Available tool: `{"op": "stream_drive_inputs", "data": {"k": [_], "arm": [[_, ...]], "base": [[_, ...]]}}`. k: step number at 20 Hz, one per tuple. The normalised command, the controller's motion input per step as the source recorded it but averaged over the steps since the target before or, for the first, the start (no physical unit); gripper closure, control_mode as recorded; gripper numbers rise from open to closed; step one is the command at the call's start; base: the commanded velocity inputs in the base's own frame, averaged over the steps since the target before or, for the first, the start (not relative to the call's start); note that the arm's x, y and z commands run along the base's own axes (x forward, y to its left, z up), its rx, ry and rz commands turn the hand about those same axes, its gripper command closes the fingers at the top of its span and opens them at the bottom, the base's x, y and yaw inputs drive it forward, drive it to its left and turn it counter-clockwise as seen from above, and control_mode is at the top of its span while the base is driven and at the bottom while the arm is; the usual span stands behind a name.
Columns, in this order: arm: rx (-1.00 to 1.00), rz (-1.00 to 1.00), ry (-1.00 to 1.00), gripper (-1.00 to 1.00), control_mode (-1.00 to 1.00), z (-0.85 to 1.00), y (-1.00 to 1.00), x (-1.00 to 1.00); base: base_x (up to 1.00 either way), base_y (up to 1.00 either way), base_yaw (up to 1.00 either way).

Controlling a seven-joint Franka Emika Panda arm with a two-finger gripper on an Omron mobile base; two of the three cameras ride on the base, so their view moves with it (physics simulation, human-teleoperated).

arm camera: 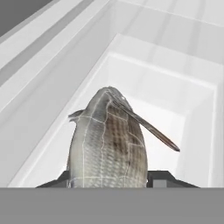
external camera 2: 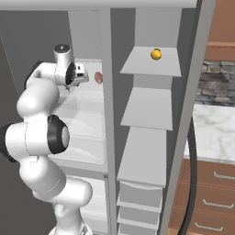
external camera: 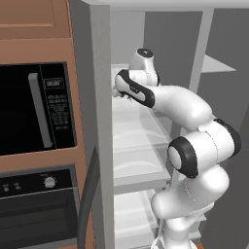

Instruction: There's a fish in the fridge that needs to be moved to the freezer for freezing. Pick up the fish from the fridge, place it on any shelf in the freezer, and close the fridge and freezer doors when done.

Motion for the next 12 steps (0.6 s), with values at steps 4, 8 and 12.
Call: {"op": "stream_drive_inputs", "data": {"k": [4, 8, 12], "arm": [[-0.01, 0.00, -0.01, 1.00, -1.00, -0.07, 0.00, -0.48], [0.03, -0.04, -0.06, 1.00, -1.00, 0.02, 0.12, -0.96], [0.02, -0.02, -0.17, 1.00, -1.00, 0.00, 0.00, -1.00]], "base": [[0.00, 0.00, 0.00], [0.00, 0.00, 0.00], [0.00, 0.00, 0.00]]}}
